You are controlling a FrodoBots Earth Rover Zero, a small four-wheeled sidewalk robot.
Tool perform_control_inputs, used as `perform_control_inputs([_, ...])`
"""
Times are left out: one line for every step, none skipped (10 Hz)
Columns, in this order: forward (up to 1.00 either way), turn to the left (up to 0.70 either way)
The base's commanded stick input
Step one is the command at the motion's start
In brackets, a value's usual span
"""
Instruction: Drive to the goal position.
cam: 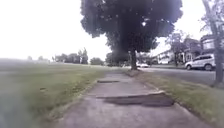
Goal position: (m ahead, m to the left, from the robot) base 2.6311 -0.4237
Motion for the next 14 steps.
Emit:
perform_control_inputs([0.7,0.0])
perform_control_inputs([0.7,0.0])
perform_control_inputs([0.7,0.0])
perform_control_inputs([0.7,0.0])
perform_control_inputs([0.7,0.0])
perform_control_inputs([0.7,0.0])
perform_control_inputs([0.7,0.0])
perform_control_inputs([0.7,0.0])
perform_control_inputs([0.7,0.0])
perform_control_inputs([0.7,0.0])
perform_control_inputs([0.7,0.0])
perform_control_inputs([0.7,0.0])
perform_control_inputs([0.7,0.0])
perform_control_inputs([0.7,0.0])
